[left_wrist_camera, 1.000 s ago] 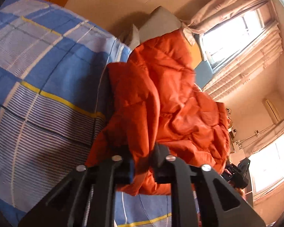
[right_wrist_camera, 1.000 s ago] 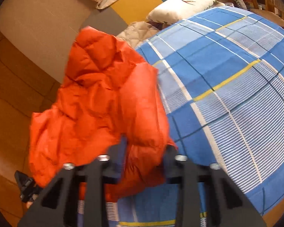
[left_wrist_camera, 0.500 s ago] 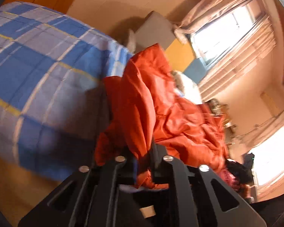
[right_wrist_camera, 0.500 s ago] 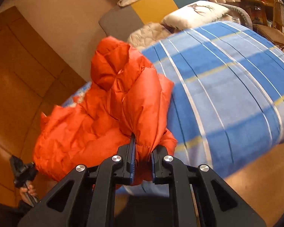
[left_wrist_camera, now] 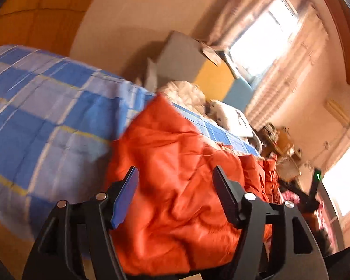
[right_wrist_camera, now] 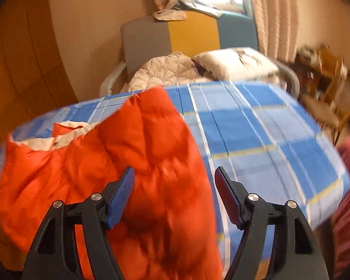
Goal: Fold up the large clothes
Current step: 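Grasp the folded jacket edge with the left gripper while the right gripper grasps it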
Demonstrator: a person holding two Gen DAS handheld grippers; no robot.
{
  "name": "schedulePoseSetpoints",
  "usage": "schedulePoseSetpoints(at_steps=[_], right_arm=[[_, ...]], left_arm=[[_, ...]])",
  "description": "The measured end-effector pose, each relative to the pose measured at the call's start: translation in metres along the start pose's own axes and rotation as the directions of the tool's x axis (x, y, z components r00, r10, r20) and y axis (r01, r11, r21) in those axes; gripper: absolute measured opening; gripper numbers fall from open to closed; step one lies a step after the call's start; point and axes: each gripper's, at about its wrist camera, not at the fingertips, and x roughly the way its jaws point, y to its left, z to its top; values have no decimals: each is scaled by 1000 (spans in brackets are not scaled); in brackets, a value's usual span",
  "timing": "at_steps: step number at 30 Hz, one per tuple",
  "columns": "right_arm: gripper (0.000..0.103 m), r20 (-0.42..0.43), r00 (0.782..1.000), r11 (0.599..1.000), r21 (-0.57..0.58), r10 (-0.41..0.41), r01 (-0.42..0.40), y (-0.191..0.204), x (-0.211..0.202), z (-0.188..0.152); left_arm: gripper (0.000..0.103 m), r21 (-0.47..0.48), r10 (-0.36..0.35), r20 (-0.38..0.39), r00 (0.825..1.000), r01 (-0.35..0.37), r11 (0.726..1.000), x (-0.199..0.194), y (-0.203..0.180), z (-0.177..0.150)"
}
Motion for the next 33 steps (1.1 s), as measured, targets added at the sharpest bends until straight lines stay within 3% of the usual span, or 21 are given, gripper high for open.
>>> schedulePoseSetpoints(at_steps=[4, 5, 6, 7, 8, 9, 10, 11, 16, 22, 27, 28, 30, 31, 33], right_arm=[[70, -37, 999, 997, -65, -32, 29, 16, 38, 20], [57, -52, 998, 997, -72, -26, 22, 17, 45, 22], [47, -79, 997, 996, -85, -16, 10, 20, 57, 24], [27, -98, 995, 996, -93, -14, 4, 25, 60, 22], [9, -119, 993, 995, -104, -17, 5, 28, 64, 20], [1, -134, 990, 991, -130, -36, 19, 32, 71, 17], [0, -139, 989, 989, -144, -47, 27, 36, 72, 15], [0, -137, 989, 988, -150, -58, 37, 38, 71, 13], [0, -47, 997, 991, -115, -68, 62, 34, 53, 26], [0, 51, 995, 995, -36, -90, 92, 18, 30, 51], [0, 12, 998, 997, 45, -61, 61, 12, 46, 60], [2, -3, 999, 997, 60, -39, 39, 11, 46, 59], [43, -2, 999, 998, 49, -40, 40, 12, 45, 56], [89, -15, 1000, 999, 48, -26, 27, 12, 46, 53], [95, 8, 1000, 999, 40, -28, 28, 13, 44, 46]], left_arm=[[65, 76, 13, -105, 994, -5, 997, 52, -17, 9], [65, 89, 22, -123, 992, -11, 996, 61, -20, 10], [57, 118, 53, -155, 986, -35, 992, 77, -21, 12], [40, 130, 75, -171, 982, -54, 990, 85, -23, 12], [34, 140, 85, -189, 978, -59, 988, 96, -22, 13], [14, 156, 91, -196, 976, -61, 986, 103, -21, 14], [3, 167, 113, -195, 974, -80, 983, 107, -21, 15], [1, 164, 111, -191, 975, -80, 983, 106, -21, 15], [0, 171, 113, -99, 989, -95, 981, 88, -26, 28], [0, 122, 136, -22, 990, -133, 984, 90, -17, 52], [0, 97, 154, -31, 988, -150, 984, 109, -15, 53], [0, 97, 154, -31, 988, -151, 984, 110, -16, 52], [0, 94, 150, -34, 988, -147, 985, 110, -14, 49], [0, 91, 146, -36, 989, -143, 986, 110, -12, 47], [0, 89, 144, -33, 989, -141, 986, 108, -12, 45]])
